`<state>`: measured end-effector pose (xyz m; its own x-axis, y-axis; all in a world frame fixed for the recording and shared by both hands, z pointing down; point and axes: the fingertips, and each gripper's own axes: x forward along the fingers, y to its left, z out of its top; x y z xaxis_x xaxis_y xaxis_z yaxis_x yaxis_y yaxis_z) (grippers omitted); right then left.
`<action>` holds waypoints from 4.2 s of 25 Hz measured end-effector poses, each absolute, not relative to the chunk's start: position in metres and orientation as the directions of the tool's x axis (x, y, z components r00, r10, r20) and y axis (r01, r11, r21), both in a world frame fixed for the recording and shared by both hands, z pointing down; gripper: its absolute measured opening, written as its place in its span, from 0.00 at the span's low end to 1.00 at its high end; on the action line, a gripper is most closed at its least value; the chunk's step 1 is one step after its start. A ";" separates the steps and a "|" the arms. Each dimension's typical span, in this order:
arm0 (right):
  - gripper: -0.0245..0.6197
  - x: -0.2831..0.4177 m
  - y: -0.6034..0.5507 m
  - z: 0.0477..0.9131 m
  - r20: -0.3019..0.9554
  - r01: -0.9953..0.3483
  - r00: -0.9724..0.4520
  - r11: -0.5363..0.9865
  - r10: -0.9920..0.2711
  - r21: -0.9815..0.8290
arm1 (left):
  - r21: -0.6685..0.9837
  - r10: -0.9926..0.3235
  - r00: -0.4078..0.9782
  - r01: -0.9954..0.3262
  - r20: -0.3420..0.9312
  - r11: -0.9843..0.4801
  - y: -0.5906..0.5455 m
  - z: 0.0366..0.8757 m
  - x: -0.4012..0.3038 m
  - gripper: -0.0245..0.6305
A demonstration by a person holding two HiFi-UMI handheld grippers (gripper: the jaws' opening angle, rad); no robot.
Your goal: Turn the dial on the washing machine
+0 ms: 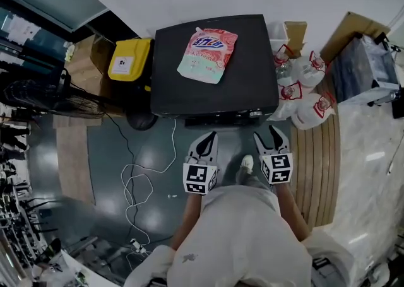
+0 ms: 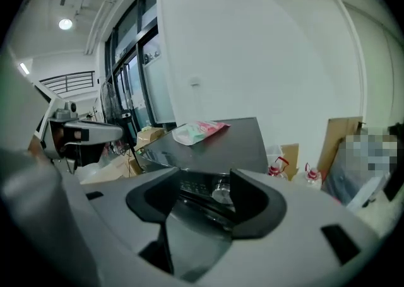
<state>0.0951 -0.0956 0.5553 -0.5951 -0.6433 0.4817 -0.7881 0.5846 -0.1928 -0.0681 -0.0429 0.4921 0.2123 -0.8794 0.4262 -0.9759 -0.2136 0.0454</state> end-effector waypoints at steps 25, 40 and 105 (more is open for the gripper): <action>0.45 0.068 -0.143 0.671 0.623 -0.830 -0.522 0.516 -0.583 -0.213 | 0.095 -0.738 0.365 -0.920 0.568 -0.381 -0.093 0.600 -0.036 0.06; 0.51 0.063 -0.159 0.704 0.685 -0.918 -0.369 0.359 -0.628 -0.165 | 0.201 -0.626 0.542 -0.822 0.561 -0.532 -0.096 0.627 -0.041 0.06; 0.46 0.072 -0.166 0.713 0.465 -0.653 -0.661 0.146 -0.589 -0.743 | 0.196 -0.642 0.549 -0.820 0.535 -0.538 -0.108 0.621 -0.008 0.06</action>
